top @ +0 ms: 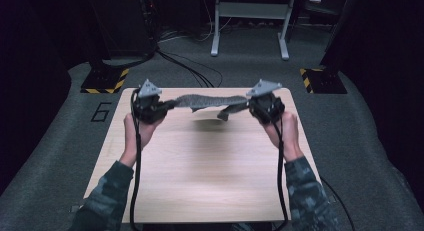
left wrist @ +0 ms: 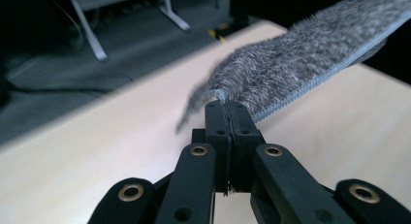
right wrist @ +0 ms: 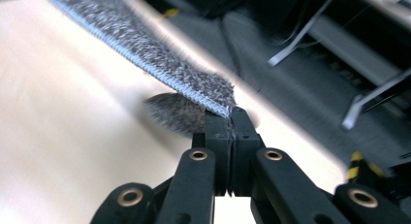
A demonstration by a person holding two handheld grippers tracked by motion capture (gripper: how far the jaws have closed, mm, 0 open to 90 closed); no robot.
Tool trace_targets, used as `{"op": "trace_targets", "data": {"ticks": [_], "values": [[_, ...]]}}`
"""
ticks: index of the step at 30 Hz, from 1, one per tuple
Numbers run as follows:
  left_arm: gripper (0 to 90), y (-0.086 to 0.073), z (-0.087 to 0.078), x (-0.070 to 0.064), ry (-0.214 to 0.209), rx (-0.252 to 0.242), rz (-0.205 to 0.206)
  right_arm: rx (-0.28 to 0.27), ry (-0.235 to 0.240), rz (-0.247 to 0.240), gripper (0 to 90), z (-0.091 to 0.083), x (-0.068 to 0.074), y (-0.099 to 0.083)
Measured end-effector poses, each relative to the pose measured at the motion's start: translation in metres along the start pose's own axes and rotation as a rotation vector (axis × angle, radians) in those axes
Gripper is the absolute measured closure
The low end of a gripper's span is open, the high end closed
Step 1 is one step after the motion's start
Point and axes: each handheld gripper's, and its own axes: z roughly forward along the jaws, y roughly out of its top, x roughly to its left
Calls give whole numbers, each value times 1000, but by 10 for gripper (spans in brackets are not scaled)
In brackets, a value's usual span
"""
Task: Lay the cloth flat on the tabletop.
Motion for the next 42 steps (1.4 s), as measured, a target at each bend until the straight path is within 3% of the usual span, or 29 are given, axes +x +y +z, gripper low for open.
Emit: {"op": "trace_targets", "data": {"ticks": [1, 2, 3, 4, 6, 7, 8, 9, 10, 11, 12, 14, 16, 17, 18, 19, 21, 22, 23, 24, 25, 26, 27, 29, 30, 32, 38, 42], "values": [[888, -30, 5, -6, -29, 36, -11, 21, 16, -7, 896, 4, 9, -14], [888, -44, 8, -9, -46, 49, -31, 60, 58, 1, 894, 12, 26, -42], [887, -67, 11, -14, -71, 89, -36, 81, 89, 0, 893, 16, 33, -55], [887, -67, 11, -14, -71, 89, -36, 81, 89, 0, 893, 16, 33, -55], [886, -109, 18, -25, -115, 155, -72, 136, 134, -25, 892, 28, 56, -93], [883, -137, 23, -32, -147, 206, -92, 199, 209, 17, 890, 39, 75, -126], [881, -150, 25, -36, -158, 229, -107, 221, 222, 24, 888, 44, 82, -139], [877, -161, 26, -40, -178, 246, -120, 237, 266, 50, 879, 47, 87, -150], [870, -161, 26, -40, -178, 246, -120, 237, 266, 50, 879, 47, 87, -150], [827, -177, 25, -45, -209, 279, -143, 258, 303, 58, 778, 48, 95, -163], [745, -183, 23, -46, -224, 285, -167, 257, 336, 78, 721, 46, 94, -168], [556, -186, 15, -46, -217, 280, -177, 240, 357, 126, 608, 39, 86, -171], [440, -184, 11, -44, -199, 257, -181, 222, 382, 153, 582, 35, 77, -171], [401, -181, 8, -41, -181, 237, -192, 186, 365, 199, 582, 32, 63, -168], [367, -170, 9, -31, -139, 193, -199, 164, 341, 221, 586, 33, 56, -165], [338, -163, 12, -26, -134, 175, -204, 154, 327, 225, 589, 38, 49, -162], [311, -148, 24, -20, -121, 169, -179, 149, 297, 253, 599, 51, 41, -154], [303, -148, 24, -20, -121, 169, -179, 149, 297, 253, 599, 51, 41, -154], [303, -140, 32, -19, -117, 166, -171, 176, 272, 262, 601, 61, 39, -151], [303, -133, 41, -18, -115, 157, -167, 181, 248, 266, 622, 72, 38, -149], [299, -121, 61, -19, -95, 165, -126, 211, 243, 276, 638, 94, 40, -147], [300, -121, 61, -19, -95, 165, -126, 211, 243, 276, 638, 94, 40, -147], [300, -115, 79, -20, -112, 185, -113, 224, 247, 270, 666, 111, 45, -145], [294, -113, 99, -25, -101, 226, -92, 207, 244, 242, 699, 121, 54, -142], [295, -114, 106, -28, -93, 250, -63, 223, 241, 225, 702, 124, 58, -139], [288, -118, 116, -32, -102, 295, -52, 246, 244, 197, 710, 131, 65, -138], [275, -131, 116, -33, -95, 331, -41, 265, 256, 183, 724, 131, 72, -145], [275, -141, 104, -37, -68, 329, -5, 253, 261, 194, 724, 125, 72, -153]]}}
